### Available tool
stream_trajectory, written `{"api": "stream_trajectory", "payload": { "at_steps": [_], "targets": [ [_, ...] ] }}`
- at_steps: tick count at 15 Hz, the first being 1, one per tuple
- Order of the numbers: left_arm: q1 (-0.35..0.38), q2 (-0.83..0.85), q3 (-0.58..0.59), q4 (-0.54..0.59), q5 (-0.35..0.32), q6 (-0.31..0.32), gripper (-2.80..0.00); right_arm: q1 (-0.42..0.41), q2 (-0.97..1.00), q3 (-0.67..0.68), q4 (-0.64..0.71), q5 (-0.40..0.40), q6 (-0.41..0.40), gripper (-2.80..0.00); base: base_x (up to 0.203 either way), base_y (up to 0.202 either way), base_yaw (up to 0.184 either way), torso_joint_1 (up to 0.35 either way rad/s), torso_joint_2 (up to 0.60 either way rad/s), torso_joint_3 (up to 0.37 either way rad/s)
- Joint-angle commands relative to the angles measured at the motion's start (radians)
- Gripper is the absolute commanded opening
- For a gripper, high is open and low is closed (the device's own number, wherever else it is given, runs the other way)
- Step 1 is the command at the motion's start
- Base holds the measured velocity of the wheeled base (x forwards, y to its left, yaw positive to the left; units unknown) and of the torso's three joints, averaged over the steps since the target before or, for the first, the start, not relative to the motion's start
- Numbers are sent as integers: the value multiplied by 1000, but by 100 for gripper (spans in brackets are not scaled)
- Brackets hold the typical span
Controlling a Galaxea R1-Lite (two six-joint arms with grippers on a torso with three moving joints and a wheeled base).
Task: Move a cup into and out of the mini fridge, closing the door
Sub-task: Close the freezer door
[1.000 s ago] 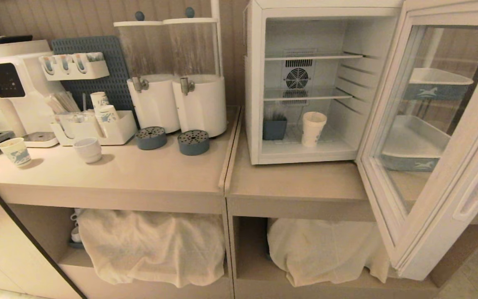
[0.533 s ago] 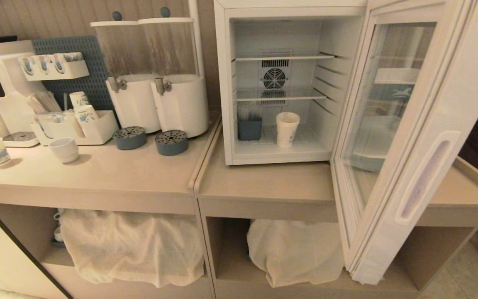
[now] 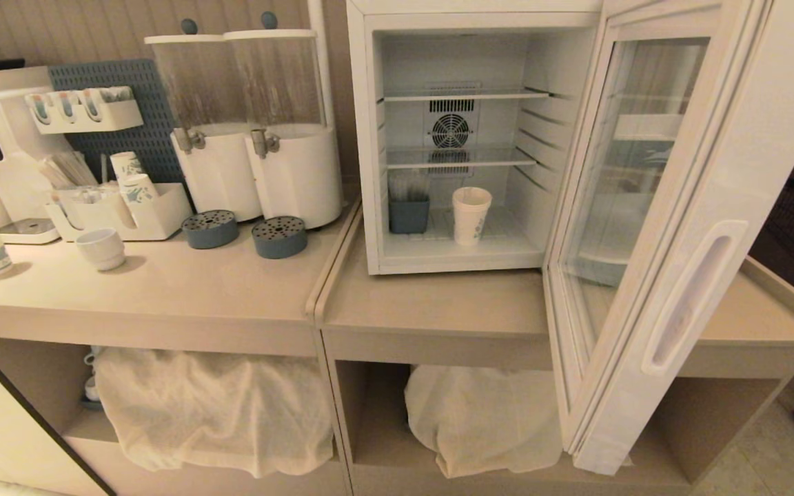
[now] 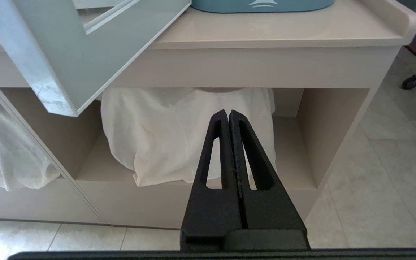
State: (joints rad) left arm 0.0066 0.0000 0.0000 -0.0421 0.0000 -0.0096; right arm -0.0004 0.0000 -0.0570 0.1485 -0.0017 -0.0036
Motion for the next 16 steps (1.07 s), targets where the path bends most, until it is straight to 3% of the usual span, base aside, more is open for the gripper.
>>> {"api": "stream_trajectory", "payload": {
  "at_steps": [1, 6, 10, 12, 14, 16],
  "targets": [
    [1, 0, 18, -1, 0, -1, 0, 0, 2, 0, 0, 0, -1, -280, 0, 0, 0, 0, 0, 0],
    [1, 0, 18, -1, 0, -1, 0, 0, 2, 0, 0, 0, 0, -280, -159, 0, 0, 2, 4, 2],
    [1, 0, 18, -1, 0, 0, 0, 0, 0, -34, 0, 3, 14, -280, -13, 0, -1, 2, -3, 3],
    [1, 0, 18, -1, 0, 5, 0, 0, 13, -214, 51, 18, 40, -280, 0, 0, 0, 0, 0, 0],
    [1, 0, 18, -1, -2, 2, 0, 3, 110, -488, 122, 45, 54, -280, 0, 0, 0, 0, 0, 0],
    [1, 0, 18, -1, 0, -1, 0, 66, 295, -759, 196, 53, 70, -280, 0, 0, 0, 0, 0, 0]
  ]
}}
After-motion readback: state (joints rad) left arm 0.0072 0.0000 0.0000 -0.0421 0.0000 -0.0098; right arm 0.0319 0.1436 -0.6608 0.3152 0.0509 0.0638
